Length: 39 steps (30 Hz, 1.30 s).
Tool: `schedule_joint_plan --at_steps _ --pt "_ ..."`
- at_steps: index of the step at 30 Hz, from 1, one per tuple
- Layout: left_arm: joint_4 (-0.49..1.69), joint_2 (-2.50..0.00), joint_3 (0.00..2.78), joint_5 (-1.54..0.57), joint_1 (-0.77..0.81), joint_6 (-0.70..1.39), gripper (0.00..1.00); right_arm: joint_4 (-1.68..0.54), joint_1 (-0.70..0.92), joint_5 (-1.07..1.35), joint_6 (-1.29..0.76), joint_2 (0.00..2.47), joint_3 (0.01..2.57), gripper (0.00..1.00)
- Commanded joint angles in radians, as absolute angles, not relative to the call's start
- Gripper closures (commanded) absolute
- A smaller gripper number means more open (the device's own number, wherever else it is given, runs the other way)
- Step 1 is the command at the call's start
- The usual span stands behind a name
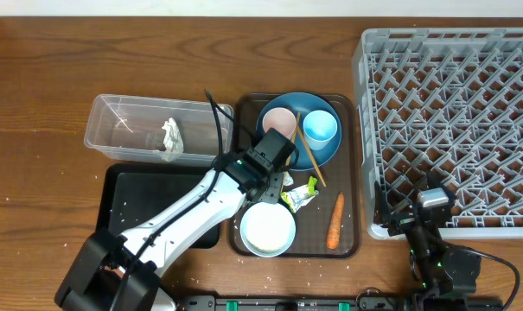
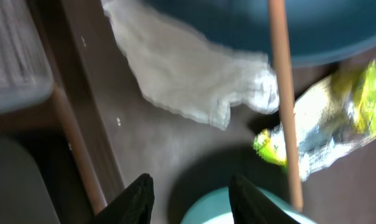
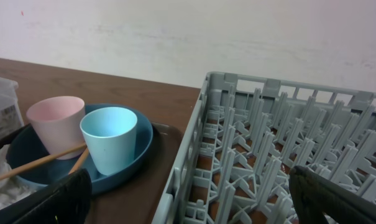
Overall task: Sort waste into correct bins and load items into the dishwasher rack
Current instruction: 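Grasp the second white tissue under the blue plate with the left gripper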
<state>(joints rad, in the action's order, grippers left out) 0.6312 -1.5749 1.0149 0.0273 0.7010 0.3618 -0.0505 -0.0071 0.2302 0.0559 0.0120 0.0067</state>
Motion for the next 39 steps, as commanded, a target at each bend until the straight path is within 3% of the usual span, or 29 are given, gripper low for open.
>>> schedule_joint_plan --at_steps 1,39 --pt "0.585 -1.567 1.033 0.071 0.698 0.36 0.58 -0.056 -0.014 0.224 0.061 0.007 0.006 0.01" --pt "0.574 -1.568 1.026 -0.019 0.731 0.405 0.59 -0.056 -0.014 0.224 0.061 0.007 0.006 0.01"
